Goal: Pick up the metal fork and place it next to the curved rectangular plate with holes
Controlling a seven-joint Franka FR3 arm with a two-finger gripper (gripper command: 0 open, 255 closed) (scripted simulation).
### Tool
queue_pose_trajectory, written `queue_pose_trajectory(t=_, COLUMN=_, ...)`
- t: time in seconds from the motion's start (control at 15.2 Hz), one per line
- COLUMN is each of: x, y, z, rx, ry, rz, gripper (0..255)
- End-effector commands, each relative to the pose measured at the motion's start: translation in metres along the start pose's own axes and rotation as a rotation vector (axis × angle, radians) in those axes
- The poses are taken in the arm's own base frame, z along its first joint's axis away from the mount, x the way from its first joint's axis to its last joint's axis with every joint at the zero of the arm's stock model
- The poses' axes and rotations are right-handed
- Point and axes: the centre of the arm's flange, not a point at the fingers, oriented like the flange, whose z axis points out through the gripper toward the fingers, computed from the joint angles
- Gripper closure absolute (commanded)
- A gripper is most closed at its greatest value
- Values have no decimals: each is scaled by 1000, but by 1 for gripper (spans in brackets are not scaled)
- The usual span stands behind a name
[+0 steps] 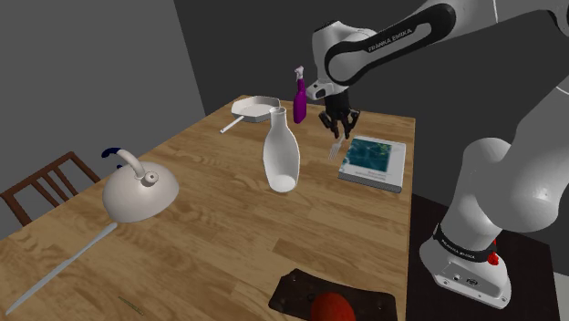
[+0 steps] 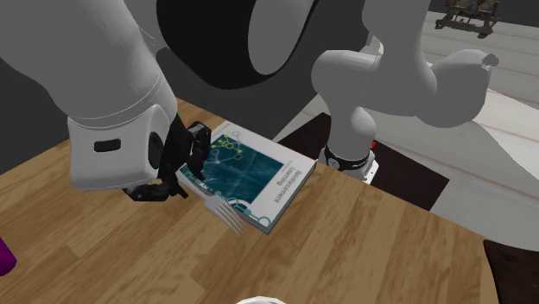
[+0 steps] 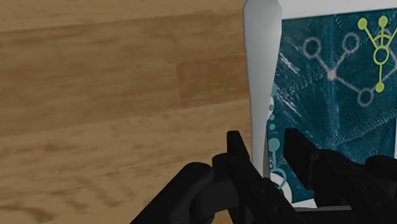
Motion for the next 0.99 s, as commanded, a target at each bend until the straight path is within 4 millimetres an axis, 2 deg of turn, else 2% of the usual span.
queue_pose_trajectory(t=0.0, x=0, y=-1, z=-11, rx=0, ry=0, rz=0, gripper=255)
queue_pose_trajectory(t=0.73, x=-6, y=-13, z=-65, rx=0, ry=0, rz=0, gripper=255)
queue_pose_trajectory(t=0.92, x=33, y=-15, z=-69, rx=0, ry=0, rz=0, gripper=255)
